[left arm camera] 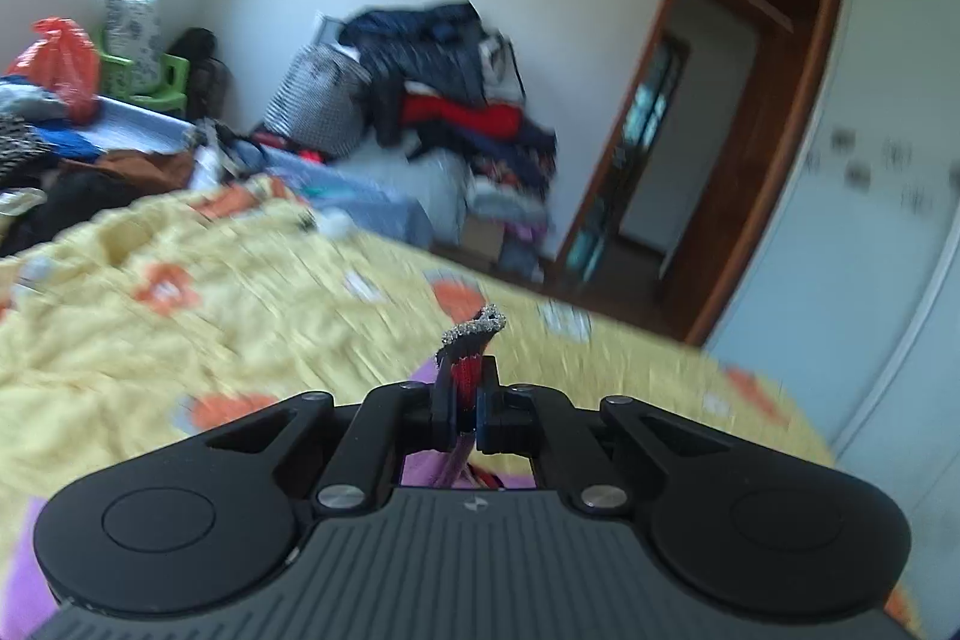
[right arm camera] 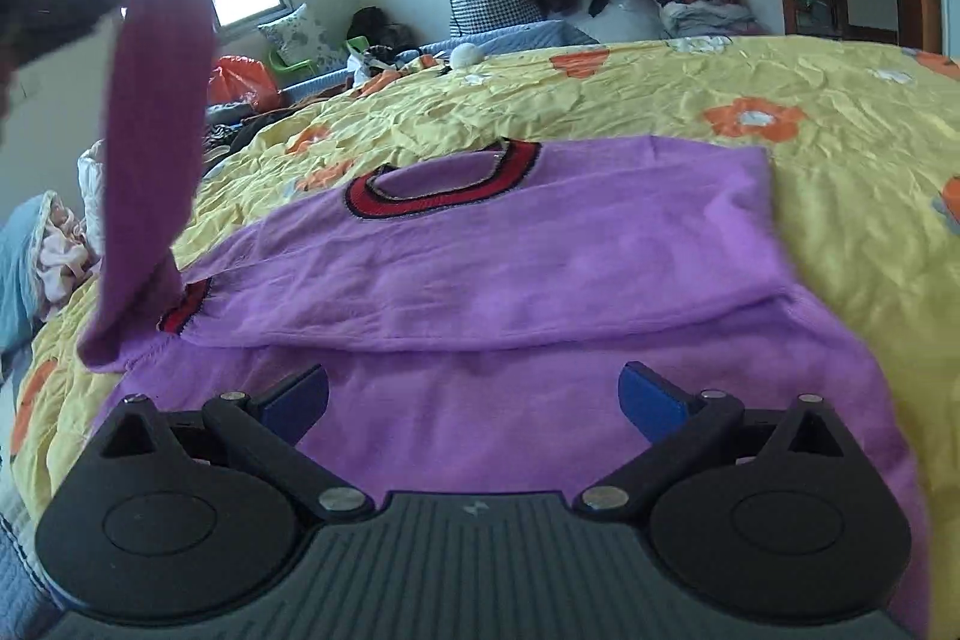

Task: Fold small clothes
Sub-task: 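Lift the sleeve and carry it across the sweater body with the left gripper, then lay the sleeve on the sweater body and open the left gripper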

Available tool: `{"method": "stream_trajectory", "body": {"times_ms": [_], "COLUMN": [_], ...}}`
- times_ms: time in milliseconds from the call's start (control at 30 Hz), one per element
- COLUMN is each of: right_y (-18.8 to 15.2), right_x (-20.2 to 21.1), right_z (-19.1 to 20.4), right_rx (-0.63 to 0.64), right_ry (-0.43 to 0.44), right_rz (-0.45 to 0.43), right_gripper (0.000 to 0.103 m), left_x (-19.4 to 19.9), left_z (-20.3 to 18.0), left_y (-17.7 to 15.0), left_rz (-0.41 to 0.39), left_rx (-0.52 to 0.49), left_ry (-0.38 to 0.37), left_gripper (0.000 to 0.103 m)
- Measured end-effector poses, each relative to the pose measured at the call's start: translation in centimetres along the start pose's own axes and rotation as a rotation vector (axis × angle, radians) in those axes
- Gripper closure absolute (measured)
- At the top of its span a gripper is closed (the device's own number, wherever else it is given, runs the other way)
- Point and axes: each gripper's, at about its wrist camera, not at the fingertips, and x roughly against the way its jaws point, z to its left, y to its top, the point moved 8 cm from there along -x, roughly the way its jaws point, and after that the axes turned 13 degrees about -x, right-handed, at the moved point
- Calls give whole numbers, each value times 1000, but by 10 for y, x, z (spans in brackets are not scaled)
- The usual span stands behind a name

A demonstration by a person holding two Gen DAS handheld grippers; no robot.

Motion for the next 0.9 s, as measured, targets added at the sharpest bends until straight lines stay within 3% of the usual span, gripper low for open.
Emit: {"method": "stream_trajectory", "body": {"times_ms": [100,300,900], "right_y": [-3,-4,-4], "right_x": [5,15,26], "right_z": [-12,-31,-54], "right_rx": [-18,-99,-200], "right_ry": [-9,-3,-74], "right_rz": [-6,-48,-129], "right_gripper": [0,0,0], "left_x": [-46,-100,-131], "left_z": [-34,-73,-143], "left_y": [-30,-72,-119], "left_rz": [57,153,297], "left_rx": [-33,-83,-165], "left_ry": [-31,-97,-247], "left_gripper": [98,98,98]}}
